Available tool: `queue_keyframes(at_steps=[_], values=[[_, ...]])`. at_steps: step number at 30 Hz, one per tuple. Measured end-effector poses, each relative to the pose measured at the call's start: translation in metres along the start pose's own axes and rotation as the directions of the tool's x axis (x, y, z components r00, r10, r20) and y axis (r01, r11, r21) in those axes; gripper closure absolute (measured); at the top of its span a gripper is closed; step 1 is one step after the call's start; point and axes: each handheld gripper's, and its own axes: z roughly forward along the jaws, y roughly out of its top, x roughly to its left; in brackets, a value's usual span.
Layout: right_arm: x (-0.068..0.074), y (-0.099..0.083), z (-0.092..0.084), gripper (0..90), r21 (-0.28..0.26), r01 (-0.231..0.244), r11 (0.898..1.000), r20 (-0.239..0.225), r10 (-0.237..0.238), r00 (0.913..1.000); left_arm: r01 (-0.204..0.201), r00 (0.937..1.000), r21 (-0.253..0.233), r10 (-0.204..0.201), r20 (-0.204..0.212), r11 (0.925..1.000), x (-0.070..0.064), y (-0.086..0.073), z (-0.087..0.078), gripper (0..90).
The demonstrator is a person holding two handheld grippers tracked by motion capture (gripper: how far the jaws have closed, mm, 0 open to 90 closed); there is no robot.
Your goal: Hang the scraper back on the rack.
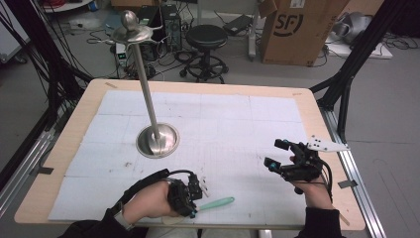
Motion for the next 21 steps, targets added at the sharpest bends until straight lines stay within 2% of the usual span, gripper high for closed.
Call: queue_keyframes(at_steps=[2,4,7,9,10,12,15,21], values=[[-0.001,-0.001,0.001,5.1,0.002,-0.006,1.000,0.003,0.006,1.0000,0.009,1.0000,-0.056,-0.009,-0.001,0.9984,0.003,-0.004,-0.007,80.3],[-0.001,-0.001,0.001,5.1,0.009,-0.007,1.000,0.001,0.007,1.0000,0.033,0.9994,-0.125,-0.031,0.017,0.9916,0.007,-0.008,-0.016,80.3],[-0.002,-0.002,0.001,5.1,0.007,-0.010,1.000,0.006,0.010,0.9999,0.061,0.9978,-0.207,-0.055,0.038,0.9763,0.013,-0.016,-0.030,80.4],[-0.002,-0.002,0.001,5.1,0.008,-0.016,1.000,0.005,0.016,0.9999,0.074,0.9971,-0.264,-0.066,0.039,0.9617,0.016,-0.022,-0.038,80.4],[-0.002,-0.002,0.000,5.1,0.009,-0.012,1.000,0.004,0.012,0.9999,0.083,0.9964,-0.295,-0.075,0.039,0.9519,0.018,-0.026,-0.042,80.3],[-0.002,-0.002,0.000,5.1,0.008,-0.009,1.000,0.004,0.009,0.9999,0.102,0.9947,-0.362,-0.091,0.048,0.9267,0.018,-0.034,-0.049,80.3],[-0.003,-0.003,0.000,5.1,0.007,-0.013,1.000,0.007,0.013,0.9999,0.109,0.9940,-0.462,-0.100,0.045,0.8801,0.018,-0.046,-0.057,80.4],[-0.003,-0.003,-0.001,5.1,0.002,-0.015,1.000,0.009,0.015,0.9998,0.151,0.9863,-0.583,-0.161,0.035,0.7983,0.031,-0.071,-0.077,80.3]])
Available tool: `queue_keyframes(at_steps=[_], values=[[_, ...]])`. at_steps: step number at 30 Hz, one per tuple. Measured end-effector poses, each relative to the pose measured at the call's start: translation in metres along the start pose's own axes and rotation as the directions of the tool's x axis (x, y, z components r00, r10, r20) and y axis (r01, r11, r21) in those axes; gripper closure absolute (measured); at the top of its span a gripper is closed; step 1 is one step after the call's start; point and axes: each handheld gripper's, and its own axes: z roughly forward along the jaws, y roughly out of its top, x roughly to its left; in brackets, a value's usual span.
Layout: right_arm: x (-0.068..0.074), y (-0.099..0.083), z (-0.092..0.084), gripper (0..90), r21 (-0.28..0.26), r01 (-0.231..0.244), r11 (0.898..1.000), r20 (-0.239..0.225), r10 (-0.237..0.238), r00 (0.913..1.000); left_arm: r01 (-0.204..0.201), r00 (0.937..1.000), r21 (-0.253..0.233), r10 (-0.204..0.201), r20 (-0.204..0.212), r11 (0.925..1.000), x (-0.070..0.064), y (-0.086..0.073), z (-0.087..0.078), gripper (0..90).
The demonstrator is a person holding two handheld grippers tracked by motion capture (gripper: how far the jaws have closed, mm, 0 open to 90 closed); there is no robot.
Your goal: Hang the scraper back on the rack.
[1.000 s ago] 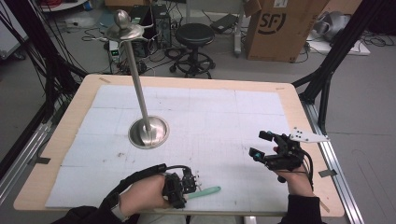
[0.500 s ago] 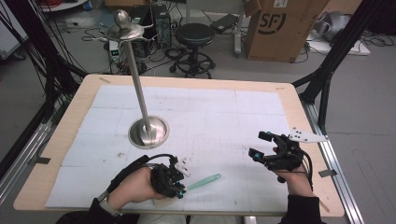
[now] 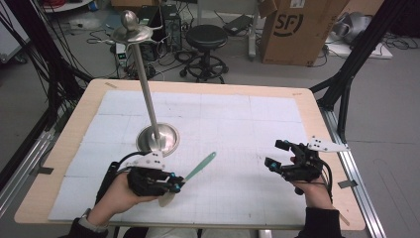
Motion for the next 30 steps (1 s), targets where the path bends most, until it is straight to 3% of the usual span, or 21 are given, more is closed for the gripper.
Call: queue_keyframes(at_steps=[2,5,11,16,18,22,25,27,30], values=[[0.000,0.000,0.000,5.1,0.000,0.000,1.000,0.001,0.000,1.0000,0.006,0.9999,-0.047,-0.006,-0.013,0.9989,0.006,-0.003,-0.011,80.3],[0.000,0.000,0.001,5.1,0.005,-0.002,1.000,0.000,0.002,1.0000,-0.027,0.9996,-0.155,0.027,0.000,0.9876,0.016,-0.009,-0.028,80.2],[-0.002,-0.002,0.001,5.1,0.006,-0.004,1.000,0.004,0.004,1.0000,-0.033,0.9982,-0.236,0.020,-0.057,0.9713,0.031,-0.014,-0.056,80.3],[-0.001,-0.002,-0.001,5.1,0.000,-0.011,1.000,0.005,0.011,0.9999,-0.061,0.9939,-0.335,0.026,-0.107,0.9404,0.042,-0.014,-0.079,80.3],[-0.001,-0.002,0.000,5.1,0.004,-0.008,1.000,0.003,0.008,1.0000,-0.053,0.9924,-0.355,0.009,-0.123,0.9336,0.048,-0.011,-0.087,80.3],[-0.001,-0.002,0.001,5.1,0.012,-0.009,1.000,-0.003,0.009,1.0000,-0.076,0.9829,-0.381,0.005,-0.184,0.9212,0.055,-0.004,-0.102,80.3],[-0.001,-0.002,0.001,5.1,0.007,-0.012,1.000,0.000,0.012,0.9999,-0.101,0.9671,-0.412,-0.008,-0.254,0.9055,0.056,0.001,-0.110,80.3],[-0.001,-0.002,0.000,5.1,0.006,-0.010,1.000,0.001,0.010,0.9999,-0.109,0.9592,-0.430,-0.018,-0.282,0.8964,0.057,0.003,-0.114,80.3],[-0.001,-0.002,0.000,5.1,0.003,-0.008,1.000,0.002,0.008,1.0000,-0.094,0.9528,-0.450,-0.051,-0.299,0.8883,0.061,0.006,-0.120,80.3]])
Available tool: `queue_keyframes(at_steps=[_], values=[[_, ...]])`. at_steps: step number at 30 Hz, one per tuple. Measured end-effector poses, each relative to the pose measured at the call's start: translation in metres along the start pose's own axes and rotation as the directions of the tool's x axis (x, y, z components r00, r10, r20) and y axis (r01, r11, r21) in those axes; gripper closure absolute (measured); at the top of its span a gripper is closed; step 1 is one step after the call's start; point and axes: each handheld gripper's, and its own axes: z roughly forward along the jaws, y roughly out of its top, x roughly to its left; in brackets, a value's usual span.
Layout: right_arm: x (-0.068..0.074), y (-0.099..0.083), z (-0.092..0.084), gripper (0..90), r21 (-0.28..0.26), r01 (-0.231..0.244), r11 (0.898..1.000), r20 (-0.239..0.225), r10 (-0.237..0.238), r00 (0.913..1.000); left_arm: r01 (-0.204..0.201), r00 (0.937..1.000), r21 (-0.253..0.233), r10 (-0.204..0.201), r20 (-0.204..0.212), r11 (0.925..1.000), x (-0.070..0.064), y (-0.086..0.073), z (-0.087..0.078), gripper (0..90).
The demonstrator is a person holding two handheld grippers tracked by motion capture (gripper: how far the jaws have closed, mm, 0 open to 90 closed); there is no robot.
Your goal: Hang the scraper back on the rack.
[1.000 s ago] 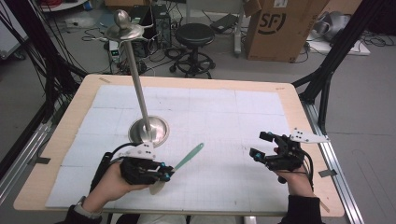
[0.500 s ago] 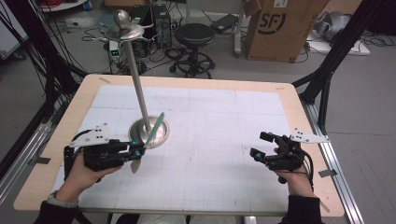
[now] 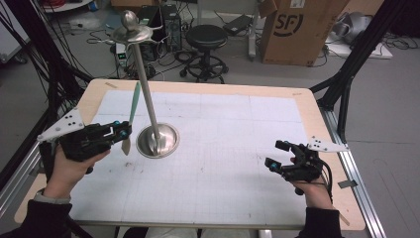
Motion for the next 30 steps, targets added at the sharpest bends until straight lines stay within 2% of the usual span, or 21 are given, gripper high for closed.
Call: queue_keyframes(at_steps=[4,9,11,17,22,30], values=[[0.001,0.000,0.001,5.1,0.003,-0.004,1.000,-0.001,0.004,1.0000,0.023,0.9995,-0.022,-0.024,-0.022,0.9995,0.008,0.004,-0.006,80.3],[0.001,0.000,0.001,5.1,0.000,-0.004,1.000,-0.014,0.004,0.9999,0.024,0.9981,-0.043,-0.027,-0.056,0.9988,0.013,0.014,-0.015,80.3],[0.001,0.000,0.001,5.1,-0.001,-0.006,1.000,-0.009,0.006,0.9999,0.036,0.9973,-0.057,-0.040,-0.062,0.9977,0.017,0.019,-0.019,80.3],[0.001,0.000,0.002,5.1,0.004,-0.004,1.000,-0.013,0.004,0.9999,0.028,0.9954,-0.070,-0.034,-0.089,0.9972,0.024,0.036,-0.025,80.3],[0.001,0.000,0.003,5.1,0.005,-0.004,1.000,-0.012,0.004,0.9999,0.006,0.9937,-0.094,-0.017,-0.111,0.9956,0.028,0.049,-0.030,80.3],[0.001,0.000,0.002,5.1,0.003,-0.005,1.000,-0.014,0.005,0.9999,0.014,0.9903,-0.106,-0.028,-0.136,0.9943,0.036,0.055,-0.033,80.3]])
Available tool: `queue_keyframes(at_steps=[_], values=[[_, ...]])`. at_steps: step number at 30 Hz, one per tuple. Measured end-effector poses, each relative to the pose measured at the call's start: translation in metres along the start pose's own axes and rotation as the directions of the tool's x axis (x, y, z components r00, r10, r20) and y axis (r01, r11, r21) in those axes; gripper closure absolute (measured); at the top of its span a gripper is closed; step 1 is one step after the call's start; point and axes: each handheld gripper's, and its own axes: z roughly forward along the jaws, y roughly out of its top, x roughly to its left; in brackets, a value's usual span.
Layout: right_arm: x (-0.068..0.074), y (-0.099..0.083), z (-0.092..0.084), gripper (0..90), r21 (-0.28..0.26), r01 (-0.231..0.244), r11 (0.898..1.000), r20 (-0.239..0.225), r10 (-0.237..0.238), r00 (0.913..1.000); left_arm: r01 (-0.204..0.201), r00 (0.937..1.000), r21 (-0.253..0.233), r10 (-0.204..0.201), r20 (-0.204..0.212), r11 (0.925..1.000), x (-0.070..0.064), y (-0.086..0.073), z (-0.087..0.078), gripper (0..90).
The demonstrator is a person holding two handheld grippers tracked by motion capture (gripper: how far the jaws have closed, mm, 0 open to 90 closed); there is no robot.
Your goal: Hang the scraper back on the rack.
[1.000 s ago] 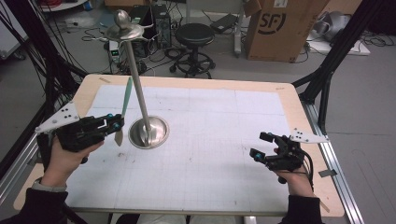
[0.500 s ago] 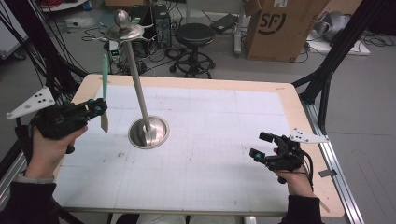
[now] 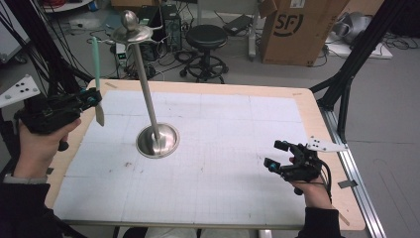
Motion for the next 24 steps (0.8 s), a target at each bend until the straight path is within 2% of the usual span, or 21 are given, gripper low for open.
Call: queue_keyframes(at_steps=[14,18,20,24], values=[[0.000,0.000,-0.001,5.1,0.000,-0.002,1.000,0.002,0.002,1.0000,0.019,0.9997,0.023,-0.020,0.013,0.9996,0.001,-0.005,0.008,80.2],[0.000,0.000,-0.001,5.1,0.001,-0.002,1.000,0.003,0.002,1.0000,0.009,0.9999,0.023,-0.009,-0.006,0.9997,0.000,-0.006,0.010,80.1],[0.000,0.000,-0.001,5.1,0.001,-0.001,1.000,0.003,0.001,1.0000,0.016,0.9998,0.016,-0.016,0.009,0.9997,0.000,-0.007,0.012,80.1],[-0.001,0.000,0.000,5.1,0.001,-0.001,1.000,0.006,0.001,1.0000,0.015,0.9998,0.024,-0.015,0.010,0.9996,-0.001,-0.008,0.016,80.1]])
